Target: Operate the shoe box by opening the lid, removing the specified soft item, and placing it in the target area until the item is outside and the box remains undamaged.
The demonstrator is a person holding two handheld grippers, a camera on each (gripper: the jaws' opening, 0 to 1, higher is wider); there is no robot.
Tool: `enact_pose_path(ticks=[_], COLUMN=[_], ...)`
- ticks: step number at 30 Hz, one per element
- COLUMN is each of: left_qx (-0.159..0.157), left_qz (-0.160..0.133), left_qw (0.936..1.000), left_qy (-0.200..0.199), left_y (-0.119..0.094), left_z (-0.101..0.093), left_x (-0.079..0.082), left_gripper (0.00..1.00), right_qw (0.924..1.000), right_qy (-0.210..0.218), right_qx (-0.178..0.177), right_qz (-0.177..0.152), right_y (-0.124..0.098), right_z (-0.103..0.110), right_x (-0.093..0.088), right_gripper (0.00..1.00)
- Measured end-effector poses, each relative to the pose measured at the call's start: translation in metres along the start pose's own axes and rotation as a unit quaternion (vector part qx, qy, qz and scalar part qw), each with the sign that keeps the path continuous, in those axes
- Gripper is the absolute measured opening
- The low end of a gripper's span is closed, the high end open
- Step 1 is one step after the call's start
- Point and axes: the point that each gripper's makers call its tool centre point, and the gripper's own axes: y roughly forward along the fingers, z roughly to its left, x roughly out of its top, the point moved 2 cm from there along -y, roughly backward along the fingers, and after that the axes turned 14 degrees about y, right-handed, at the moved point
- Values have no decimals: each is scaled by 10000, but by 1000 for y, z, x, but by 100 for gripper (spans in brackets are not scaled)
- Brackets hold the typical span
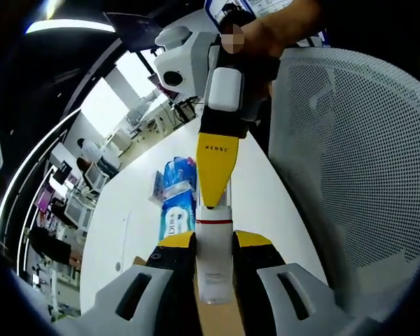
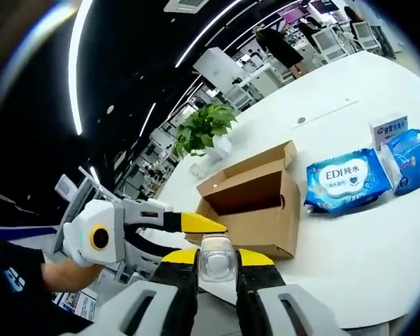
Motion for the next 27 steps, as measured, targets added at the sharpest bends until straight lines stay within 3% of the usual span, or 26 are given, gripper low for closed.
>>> enact_pose_path(ticks=[12,17,27], left_qx=[50,205,471], left_qz=[-72,-32,105], left_qw=[9999,9996,9973], left_qy=[-128,-205,-549], left_y=[-2,-6,-16], left_z=[7,15,29], left_x=[-1,-8,-26], left_gripper=[21,31,35], right_qw=[9994,9989,9998], right_qy=[333,429,97], right_qx=[88,190,188], right_qz=[44,9,63], right_y=[-1,-2,-1], right_z=[0,3,8], right_x=[10,17,32], right_gripper=[15,15,15])
